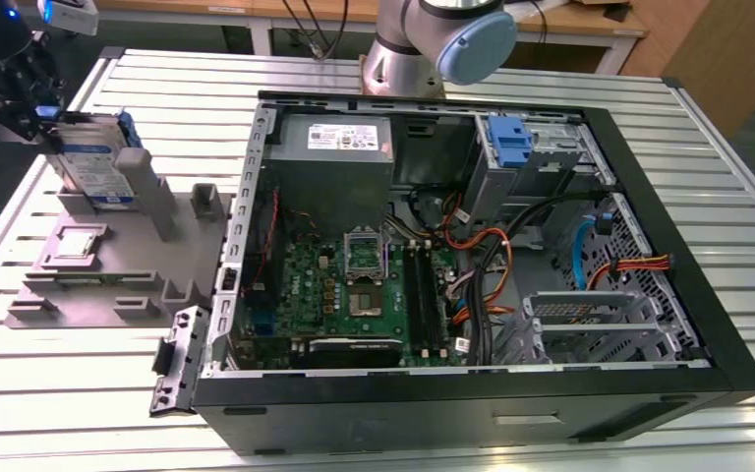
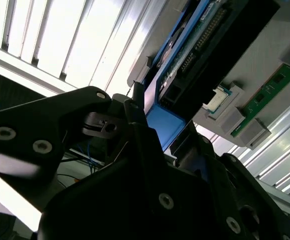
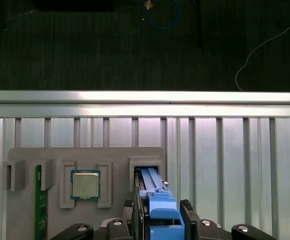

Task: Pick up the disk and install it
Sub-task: 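Pick up the disk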

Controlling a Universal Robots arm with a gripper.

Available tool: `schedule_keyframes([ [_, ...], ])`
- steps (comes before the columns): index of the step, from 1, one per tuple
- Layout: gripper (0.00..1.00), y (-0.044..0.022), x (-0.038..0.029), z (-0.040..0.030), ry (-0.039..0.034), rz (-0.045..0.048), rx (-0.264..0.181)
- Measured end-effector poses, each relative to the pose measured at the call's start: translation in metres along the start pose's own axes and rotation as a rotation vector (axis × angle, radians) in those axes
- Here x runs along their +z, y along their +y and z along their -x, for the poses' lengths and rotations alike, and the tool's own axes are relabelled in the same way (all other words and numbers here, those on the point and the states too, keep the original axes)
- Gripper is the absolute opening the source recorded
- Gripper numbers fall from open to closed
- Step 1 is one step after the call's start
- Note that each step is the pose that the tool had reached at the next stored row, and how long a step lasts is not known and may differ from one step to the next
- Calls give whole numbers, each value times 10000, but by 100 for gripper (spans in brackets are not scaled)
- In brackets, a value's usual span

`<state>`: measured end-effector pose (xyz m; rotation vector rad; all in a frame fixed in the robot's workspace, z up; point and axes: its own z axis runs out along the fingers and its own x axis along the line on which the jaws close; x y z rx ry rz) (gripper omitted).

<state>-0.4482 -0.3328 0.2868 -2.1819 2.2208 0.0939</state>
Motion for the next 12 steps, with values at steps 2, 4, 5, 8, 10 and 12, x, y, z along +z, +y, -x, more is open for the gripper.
schedule_keyframes([
  [2, 45, 0, 0, 0, 0, 0, 0],
  [4, 45, 0, 0, -3, 1, 1, -1],
  [5, 45, 0, 0, -7, 1, 1, -2],
  [8, 45, 0, 0, -15, 7, -1, 0],
  [10, 45, -1, -1, -15, 8, -1, 1],
  [12, 45, -4, 0, -16, 7, -2, 0],
])
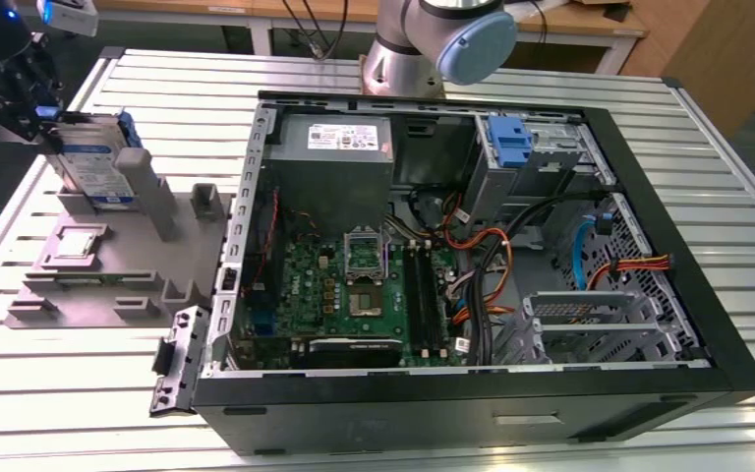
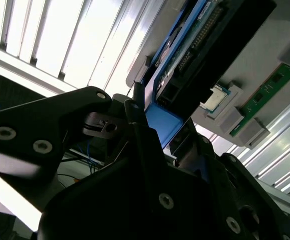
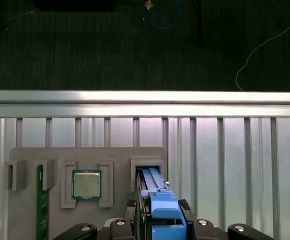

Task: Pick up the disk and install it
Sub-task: 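Pick up the disk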

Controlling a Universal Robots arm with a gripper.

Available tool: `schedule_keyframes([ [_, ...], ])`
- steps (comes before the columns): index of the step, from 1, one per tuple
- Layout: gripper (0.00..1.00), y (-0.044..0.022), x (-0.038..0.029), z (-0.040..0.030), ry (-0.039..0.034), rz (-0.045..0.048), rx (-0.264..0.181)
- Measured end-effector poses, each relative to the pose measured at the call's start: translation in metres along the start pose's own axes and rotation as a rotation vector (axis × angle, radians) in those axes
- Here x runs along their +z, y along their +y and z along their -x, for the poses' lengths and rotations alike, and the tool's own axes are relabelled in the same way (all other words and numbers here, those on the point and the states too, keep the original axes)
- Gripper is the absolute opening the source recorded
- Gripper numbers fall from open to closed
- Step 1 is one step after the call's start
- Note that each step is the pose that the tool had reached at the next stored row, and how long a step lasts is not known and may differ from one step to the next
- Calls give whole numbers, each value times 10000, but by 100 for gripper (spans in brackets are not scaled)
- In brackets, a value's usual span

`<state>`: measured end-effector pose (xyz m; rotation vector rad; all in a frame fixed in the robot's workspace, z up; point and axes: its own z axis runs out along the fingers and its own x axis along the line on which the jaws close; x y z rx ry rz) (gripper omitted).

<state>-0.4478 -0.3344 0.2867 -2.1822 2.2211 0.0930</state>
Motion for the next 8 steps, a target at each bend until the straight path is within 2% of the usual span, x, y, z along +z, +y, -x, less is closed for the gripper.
schedule_keyframes([
  [8, 45, -11, -1, 0, 1, 2, 1],
])
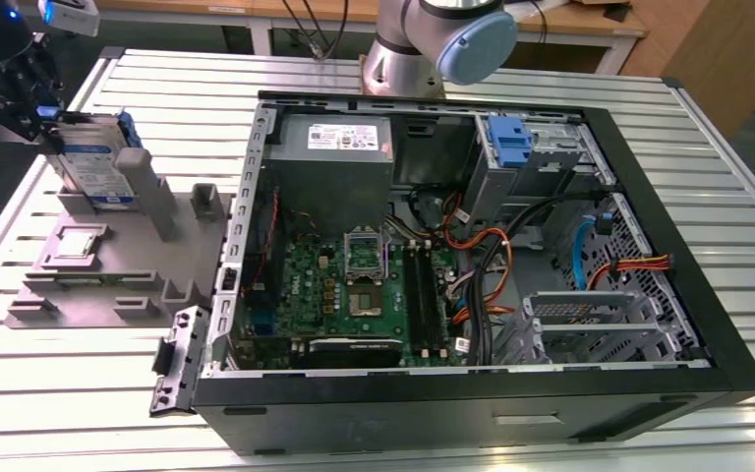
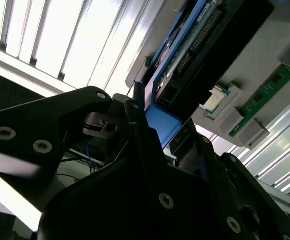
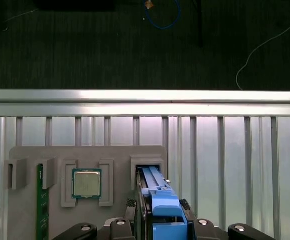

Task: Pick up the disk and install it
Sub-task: 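Pick up the disk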

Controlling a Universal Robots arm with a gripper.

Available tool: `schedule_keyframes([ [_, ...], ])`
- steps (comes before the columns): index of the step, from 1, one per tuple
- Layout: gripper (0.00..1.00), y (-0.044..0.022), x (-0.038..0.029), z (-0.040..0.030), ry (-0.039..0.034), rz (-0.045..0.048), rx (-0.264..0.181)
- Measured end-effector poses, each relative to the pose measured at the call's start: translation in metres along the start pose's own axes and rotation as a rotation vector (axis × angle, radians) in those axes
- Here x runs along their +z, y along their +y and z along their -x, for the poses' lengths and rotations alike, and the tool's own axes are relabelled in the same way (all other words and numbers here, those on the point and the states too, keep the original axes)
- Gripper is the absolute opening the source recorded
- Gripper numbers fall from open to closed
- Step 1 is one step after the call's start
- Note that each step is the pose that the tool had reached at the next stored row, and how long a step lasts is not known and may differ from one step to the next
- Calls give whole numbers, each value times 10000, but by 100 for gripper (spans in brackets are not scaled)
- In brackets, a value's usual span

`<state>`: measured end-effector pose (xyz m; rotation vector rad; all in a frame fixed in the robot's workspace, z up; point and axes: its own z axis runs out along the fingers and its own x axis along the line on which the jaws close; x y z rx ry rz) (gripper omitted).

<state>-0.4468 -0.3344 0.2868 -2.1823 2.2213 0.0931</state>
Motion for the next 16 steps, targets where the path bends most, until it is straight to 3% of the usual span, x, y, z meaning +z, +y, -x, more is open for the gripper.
schedule_keyframes([
  [9, 45, -1, 0, 0, 0, 0, 0],
  [11, 44, -1, -1, 0, 0, 2, 0],
  [12, 37, -1, 0, 0, 0, 1, 0],
  [16, 37, -1, 0, 0, 0, 0, 0],
])
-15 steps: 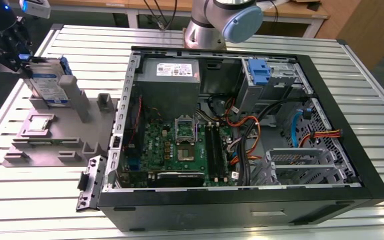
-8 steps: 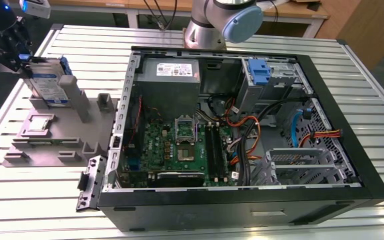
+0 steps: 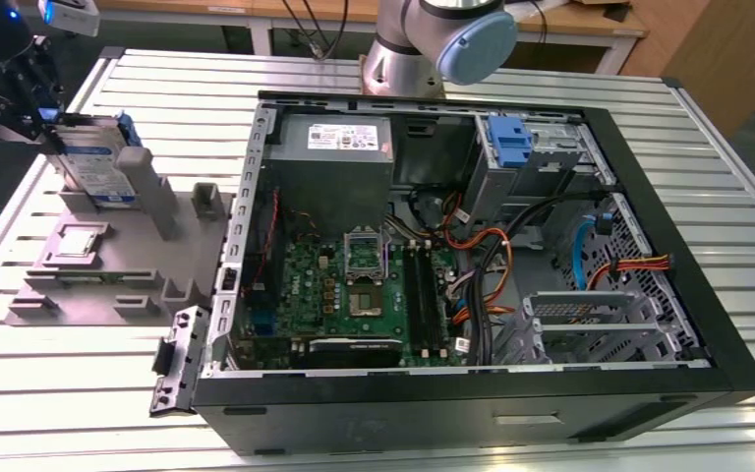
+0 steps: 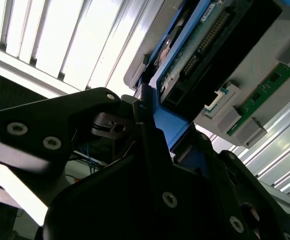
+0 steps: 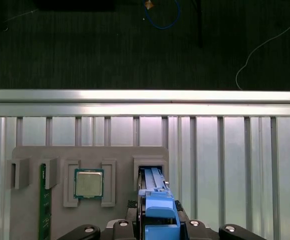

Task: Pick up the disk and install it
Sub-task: 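Pick up the disk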

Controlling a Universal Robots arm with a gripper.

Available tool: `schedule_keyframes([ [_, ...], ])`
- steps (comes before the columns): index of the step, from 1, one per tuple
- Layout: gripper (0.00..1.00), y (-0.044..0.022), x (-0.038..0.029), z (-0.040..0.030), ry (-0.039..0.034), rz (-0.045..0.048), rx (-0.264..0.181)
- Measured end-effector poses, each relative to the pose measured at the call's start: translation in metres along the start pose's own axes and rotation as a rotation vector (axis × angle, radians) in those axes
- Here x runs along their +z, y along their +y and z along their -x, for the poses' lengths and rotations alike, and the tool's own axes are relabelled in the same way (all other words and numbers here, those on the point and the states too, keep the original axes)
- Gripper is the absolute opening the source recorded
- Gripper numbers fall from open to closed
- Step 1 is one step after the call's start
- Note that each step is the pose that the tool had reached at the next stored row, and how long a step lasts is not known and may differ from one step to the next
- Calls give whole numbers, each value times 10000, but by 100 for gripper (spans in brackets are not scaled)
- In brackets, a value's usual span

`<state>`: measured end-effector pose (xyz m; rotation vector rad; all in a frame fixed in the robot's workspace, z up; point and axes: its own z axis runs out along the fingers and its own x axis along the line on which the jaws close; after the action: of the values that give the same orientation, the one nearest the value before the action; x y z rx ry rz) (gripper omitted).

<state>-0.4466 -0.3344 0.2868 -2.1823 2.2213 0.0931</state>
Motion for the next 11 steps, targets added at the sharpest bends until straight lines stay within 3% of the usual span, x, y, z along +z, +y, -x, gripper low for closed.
schedule_keyframes([
  [11, 37, -2, -17, 2, -1, -3, -1],
])
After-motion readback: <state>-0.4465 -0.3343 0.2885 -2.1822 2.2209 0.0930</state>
